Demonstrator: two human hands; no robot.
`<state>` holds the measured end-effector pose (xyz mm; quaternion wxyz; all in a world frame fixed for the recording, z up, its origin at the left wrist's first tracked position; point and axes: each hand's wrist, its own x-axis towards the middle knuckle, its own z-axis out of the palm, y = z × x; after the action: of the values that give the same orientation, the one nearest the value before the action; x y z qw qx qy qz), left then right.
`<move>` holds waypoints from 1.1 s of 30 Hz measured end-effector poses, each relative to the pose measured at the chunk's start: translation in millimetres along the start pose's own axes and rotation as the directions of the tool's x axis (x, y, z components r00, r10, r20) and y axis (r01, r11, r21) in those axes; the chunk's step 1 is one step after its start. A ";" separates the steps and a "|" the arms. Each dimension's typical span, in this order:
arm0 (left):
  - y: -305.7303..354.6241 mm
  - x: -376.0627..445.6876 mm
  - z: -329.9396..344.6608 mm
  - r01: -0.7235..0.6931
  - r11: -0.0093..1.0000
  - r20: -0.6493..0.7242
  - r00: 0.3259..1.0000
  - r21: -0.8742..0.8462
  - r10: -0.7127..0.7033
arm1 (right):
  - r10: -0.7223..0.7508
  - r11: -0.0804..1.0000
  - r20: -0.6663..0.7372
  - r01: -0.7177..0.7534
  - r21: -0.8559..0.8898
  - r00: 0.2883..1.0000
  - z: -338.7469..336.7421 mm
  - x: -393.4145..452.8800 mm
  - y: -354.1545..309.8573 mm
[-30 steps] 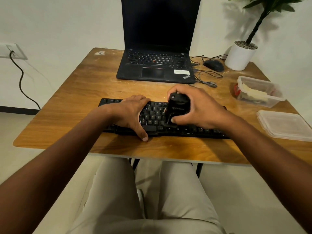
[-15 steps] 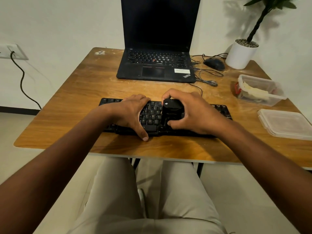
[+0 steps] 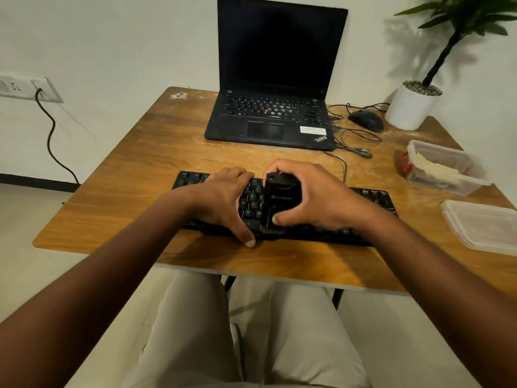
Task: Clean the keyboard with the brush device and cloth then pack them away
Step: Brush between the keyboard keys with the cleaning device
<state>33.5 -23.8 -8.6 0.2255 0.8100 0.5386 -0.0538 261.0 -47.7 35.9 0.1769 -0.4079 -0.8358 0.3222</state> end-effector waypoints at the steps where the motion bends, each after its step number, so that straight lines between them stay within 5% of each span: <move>1: -0.2 -0.2 0.7 0.009 1.000 -0.001 1.000 0.015 -0.009 | 0.002 1.000 0.004 -0.002 -0.008 1.000 2.0 5.7 4.0; 14: 4.3 -0.8 -3.2 0.022 0.997 0.027 0.999 0.078 -0.024 | -0.007 0.998 -0.223 -0.008 -0.069 0.975 -28.2 43.5 27.3; 21: 5.7 -0.8 -3.9 0.007 0.995 0.024 1.000 0.097 -0.009 | 0.038 0.999 0.100 -0.038 0.006 0.994 -19.3 6.3 16.4; 33: 5.4 -0.9 -4.9 0.006 0.997 0.031 0.999 0.073 -0.008 | 0.028 0.988 -0.205 -0.058 -0.143 0.978 -38.3 57.4 50.4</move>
<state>37.2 -24.1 -2.3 0.2041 0.8148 0.5357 -0.0869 276.3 36.3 31.3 0.2233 -0.4686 -0.8260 0.2197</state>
